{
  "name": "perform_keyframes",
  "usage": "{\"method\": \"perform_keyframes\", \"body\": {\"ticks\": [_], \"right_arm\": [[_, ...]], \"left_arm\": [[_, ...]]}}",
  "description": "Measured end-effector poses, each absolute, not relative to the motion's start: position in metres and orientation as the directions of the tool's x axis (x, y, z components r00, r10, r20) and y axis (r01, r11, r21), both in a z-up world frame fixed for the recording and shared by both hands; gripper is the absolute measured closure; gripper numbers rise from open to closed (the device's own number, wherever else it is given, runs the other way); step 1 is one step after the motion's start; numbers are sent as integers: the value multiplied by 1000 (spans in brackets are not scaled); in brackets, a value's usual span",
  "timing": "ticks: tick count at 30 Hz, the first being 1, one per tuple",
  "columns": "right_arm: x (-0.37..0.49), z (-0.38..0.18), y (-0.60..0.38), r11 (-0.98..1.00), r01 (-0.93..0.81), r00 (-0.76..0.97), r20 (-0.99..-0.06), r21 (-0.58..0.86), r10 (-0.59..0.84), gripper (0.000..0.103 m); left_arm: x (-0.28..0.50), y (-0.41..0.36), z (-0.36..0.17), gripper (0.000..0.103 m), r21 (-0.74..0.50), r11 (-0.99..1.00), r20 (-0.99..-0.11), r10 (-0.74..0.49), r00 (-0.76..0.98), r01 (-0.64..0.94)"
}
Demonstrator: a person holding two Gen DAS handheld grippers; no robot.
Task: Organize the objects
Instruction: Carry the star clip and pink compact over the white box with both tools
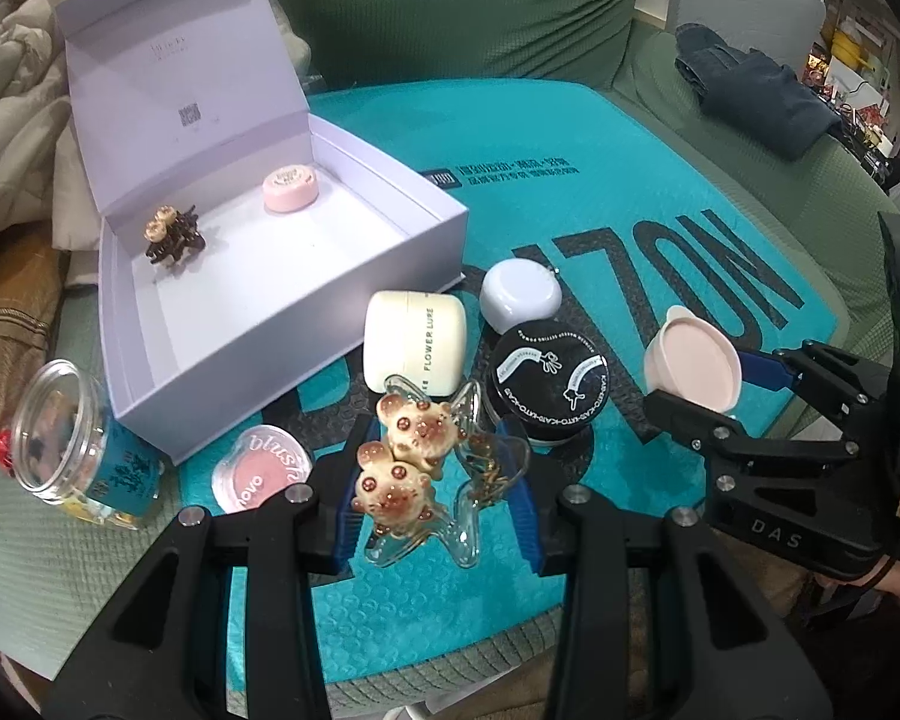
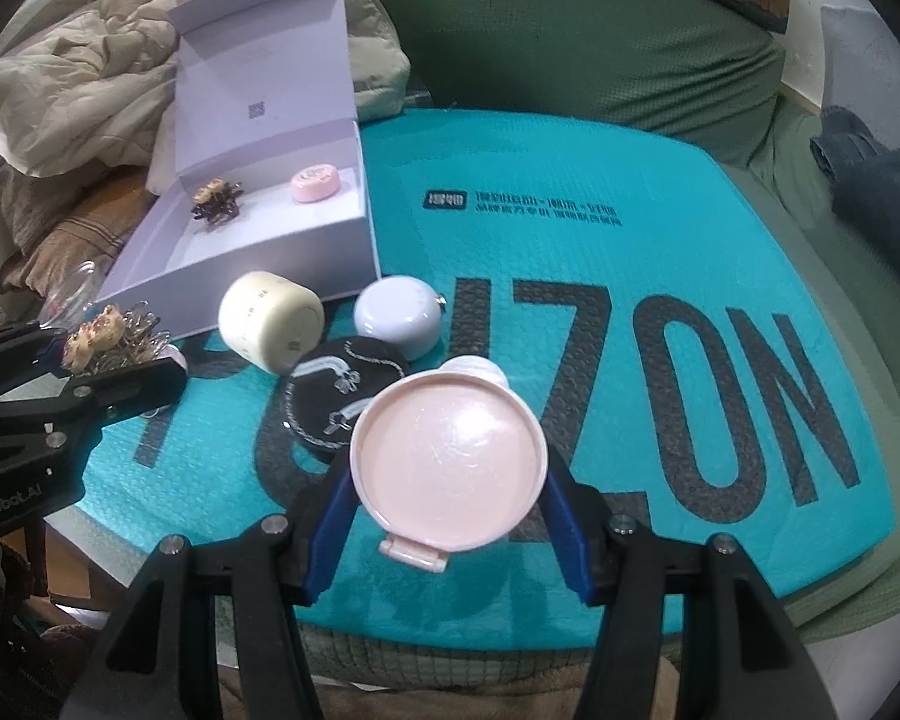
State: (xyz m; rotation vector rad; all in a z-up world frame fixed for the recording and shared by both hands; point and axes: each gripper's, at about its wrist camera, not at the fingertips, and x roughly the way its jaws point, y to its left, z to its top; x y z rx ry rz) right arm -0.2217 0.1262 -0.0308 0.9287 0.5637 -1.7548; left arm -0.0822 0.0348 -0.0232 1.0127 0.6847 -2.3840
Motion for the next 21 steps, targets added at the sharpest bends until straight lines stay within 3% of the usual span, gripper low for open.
{"method": "perform_keyframes", "body": {"ticks": [21], "right_arm": [[-177, 11, 102, -224, 974, -115, -769, 37, -629, 44]], "left_arm": [[-48, 23, 9, 64, -226, -758, -733, -281, -620, 611]]}}
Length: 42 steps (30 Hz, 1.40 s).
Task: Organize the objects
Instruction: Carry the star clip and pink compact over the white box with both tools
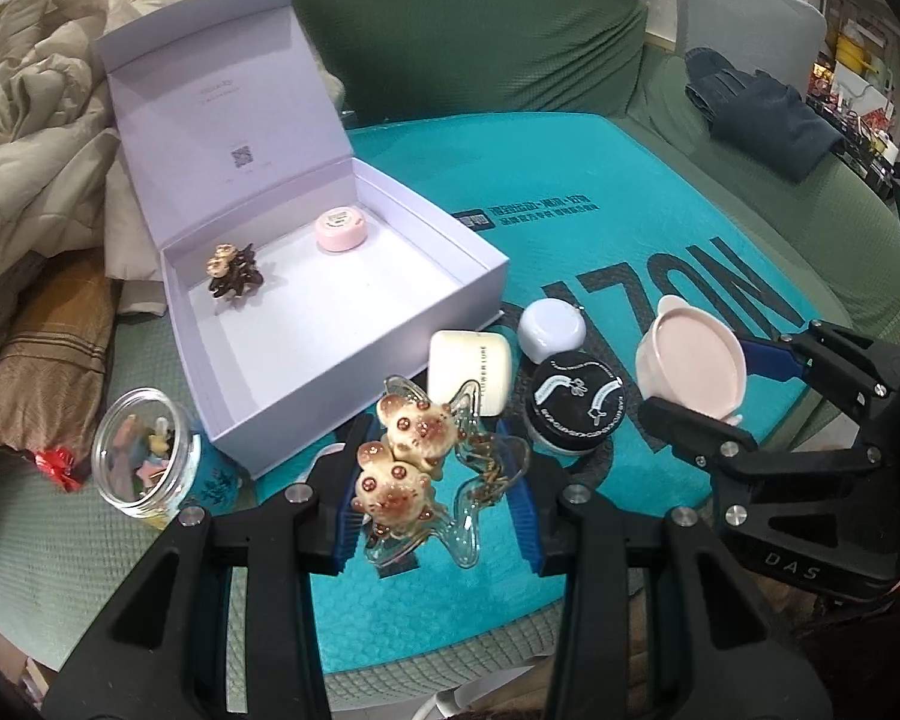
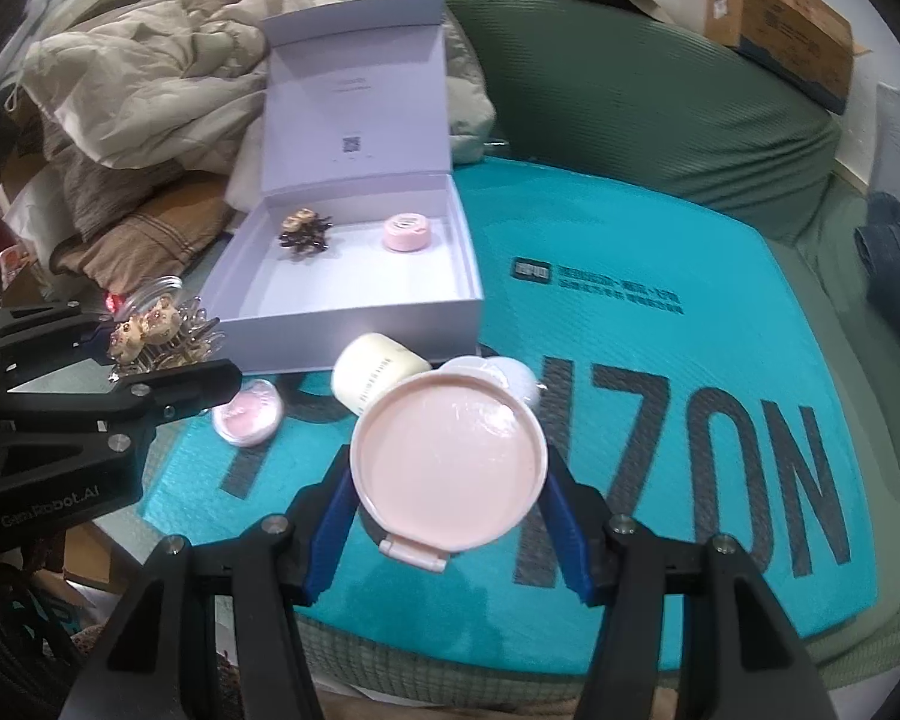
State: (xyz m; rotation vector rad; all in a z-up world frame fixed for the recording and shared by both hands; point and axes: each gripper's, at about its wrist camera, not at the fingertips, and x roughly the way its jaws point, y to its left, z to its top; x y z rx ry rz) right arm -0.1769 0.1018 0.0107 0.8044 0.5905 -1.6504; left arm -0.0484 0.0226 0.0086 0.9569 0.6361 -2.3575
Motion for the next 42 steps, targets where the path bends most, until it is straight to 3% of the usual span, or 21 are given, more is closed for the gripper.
{"method": "perform_keyframes", "body": {"ticks": [15, 42], "right_arm": [[-154, 12, 67, -105, 994, -38, -766, 39, -641, 44], [-167, 8, -25, -26, 998, 35, -786, 65, -617, 44]], "left_arm": [[-22, 0, 6, 64, -229, -700, -740, -326, -588, 677], [-40, -89, -13, 64, -273, -672, -769, -277, -576, 688]]}}
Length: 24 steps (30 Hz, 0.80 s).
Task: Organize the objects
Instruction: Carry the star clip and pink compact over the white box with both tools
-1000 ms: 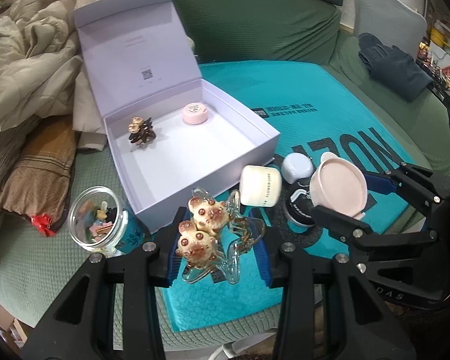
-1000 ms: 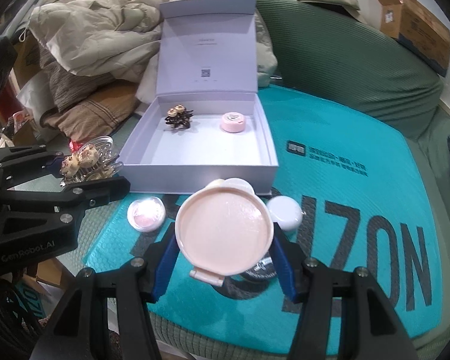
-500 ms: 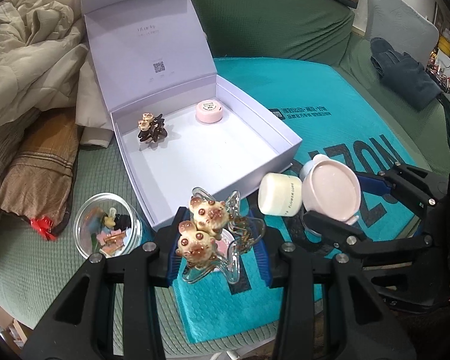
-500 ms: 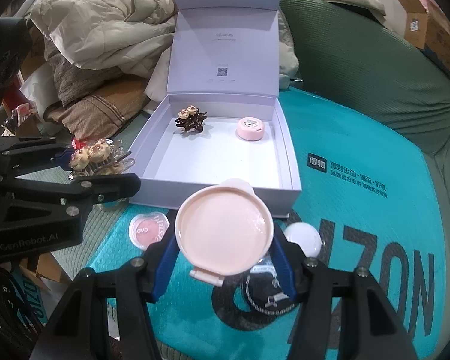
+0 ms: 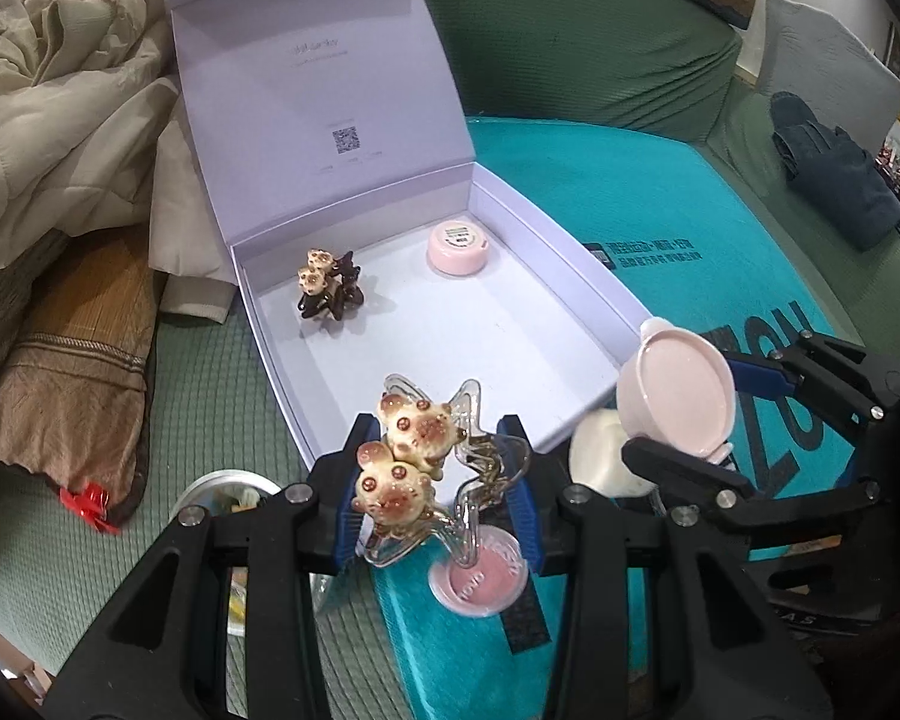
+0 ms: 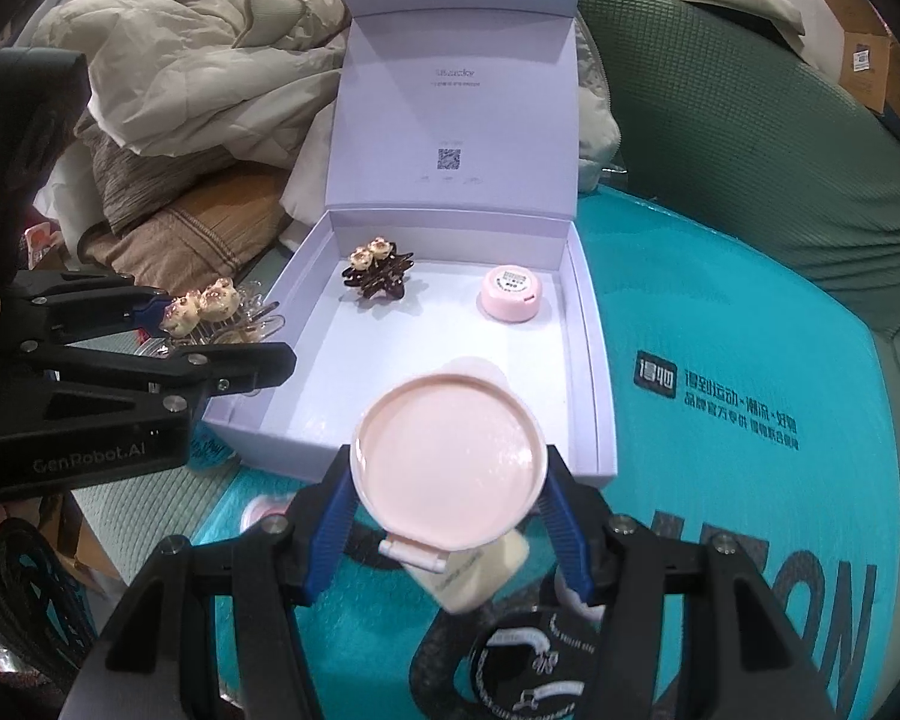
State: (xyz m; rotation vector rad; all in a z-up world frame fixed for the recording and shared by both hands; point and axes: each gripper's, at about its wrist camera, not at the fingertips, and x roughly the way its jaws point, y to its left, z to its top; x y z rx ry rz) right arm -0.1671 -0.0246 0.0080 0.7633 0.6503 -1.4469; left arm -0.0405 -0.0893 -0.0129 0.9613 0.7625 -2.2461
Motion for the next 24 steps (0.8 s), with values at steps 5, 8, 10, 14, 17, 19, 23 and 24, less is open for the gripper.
{"method": "perform_keyframes", "body": {"ticks": [5, 8, 10, 14, 17, 19, 23, 24], "right_arm": [[-175, 3, -42, -22, 997, 44, -788, 73, -614, 44], [-180, 0, -52, -17, 996, 54, -788, 82, -613, 44], [-183, -1, -60, -13, 997, 55, -787, 79, -614, 44], [-188, -4, -75, -8, 998, 46, -789, 65, -612, 44], [-191, -9, -87, 7, 998, 59, -801, 68, -596, 44], [-193, -12, -95, 13, 997, 66, -806, 73, -588, 44], [-193, -18, -110, 23, 997, 73, -816, 73, -573, 44], [-192, -20, -113, 27, 997, 77, -819, 75, -569, 44]], "left_arm": [[-46, -108, -17, 64, -268, -666, -775, -280, -566, 696], [-50, -122, -21, 64, -265, -664, -782, -276, -559, 699], [-53, -131, -23, 64, -265, -662, -786, -274, -555, 701], [-58, -144, -27, 64, -256, -660, -792, -275, -545, 706], [-62, -151, -32, 64, -264, -660, -796, -262, -545, 703], [-66, -155, -35, 64, -266, -662, -801, -252, -543, 700], [-70, -160, -42, 64, -272, -666, -811, -230, -538, 695], [-71, -162, -44, 64, -276, -665, -813, -223, -538, 694]]}}
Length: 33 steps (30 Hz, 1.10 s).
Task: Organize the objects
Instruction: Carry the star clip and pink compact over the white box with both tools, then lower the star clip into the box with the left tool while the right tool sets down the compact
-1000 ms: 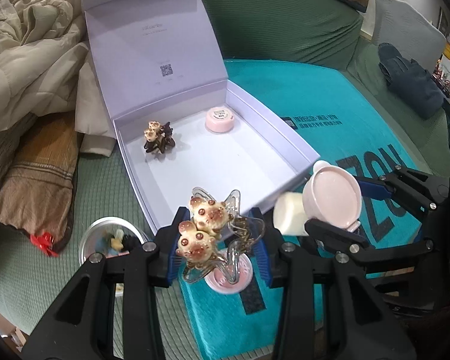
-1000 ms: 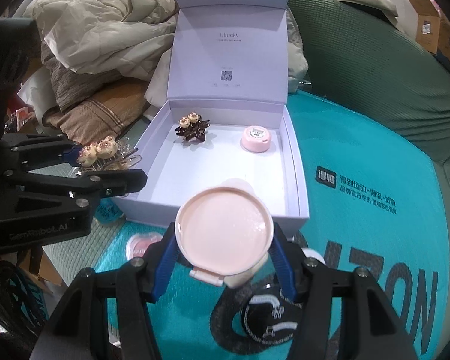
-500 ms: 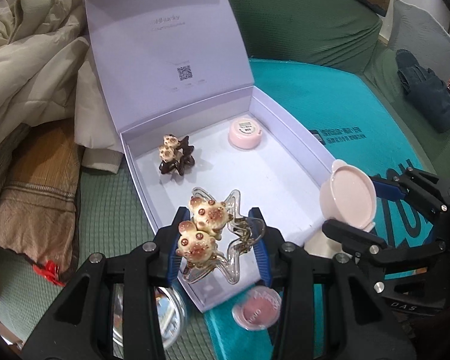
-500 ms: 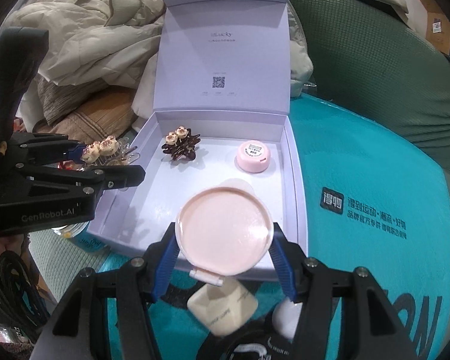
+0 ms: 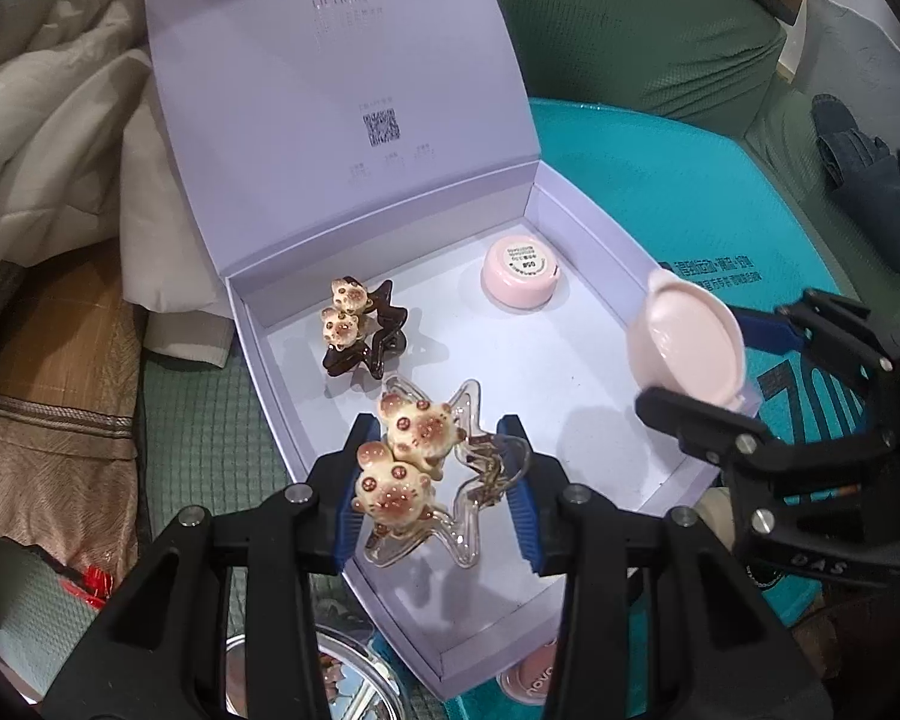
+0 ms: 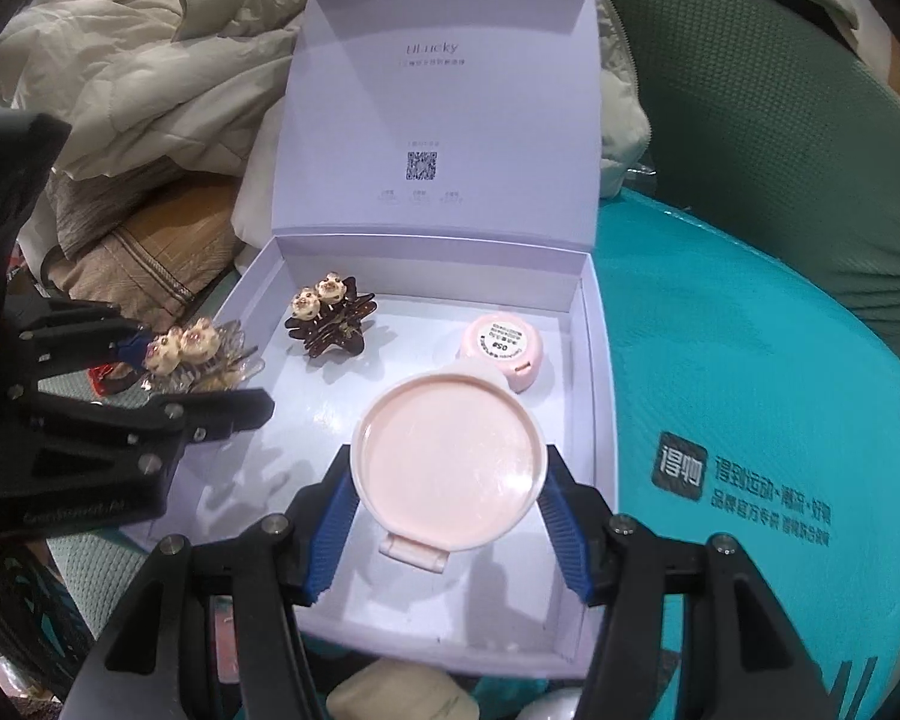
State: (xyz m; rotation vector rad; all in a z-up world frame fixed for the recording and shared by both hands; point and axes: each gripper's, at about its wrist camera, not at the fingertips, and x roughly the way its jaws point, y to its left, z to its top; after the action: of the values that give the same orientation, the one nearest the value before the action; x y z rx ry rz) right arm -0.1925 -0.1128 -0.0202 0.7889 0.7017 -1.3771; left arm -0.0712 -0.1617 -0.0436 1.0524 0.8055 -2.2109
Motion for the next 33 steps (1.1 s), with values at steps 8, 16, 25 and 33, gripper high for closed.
{"method": "perform_keyframes", "body": {"ticks": [8, 16, 25, 33], "right_arm": [[-191, -38, -131, 42, 996, 84, -844, 73, -529, 44], [-193, -53, -145, 69, 996, 80, -875, 53, -478, 44], [-188, -66, -156, 124, 992, 78, -899, 26, -430, 44], [-187, -68, -167, 136, 991, 70, -906, 14, -417, 44]], "left_arm": [[-76, -170, -58, 64, -305, -660, -829, -171, -533, 687], [-84, -172, -72, 64, -337, -656, -844, -108, -525, 675], [-95, -177, -87, 64, -353, -647, -862, -56, -504, 676], [-104, -182, -89, 64, -318, -660, -873, -76, -483, 680]]}}
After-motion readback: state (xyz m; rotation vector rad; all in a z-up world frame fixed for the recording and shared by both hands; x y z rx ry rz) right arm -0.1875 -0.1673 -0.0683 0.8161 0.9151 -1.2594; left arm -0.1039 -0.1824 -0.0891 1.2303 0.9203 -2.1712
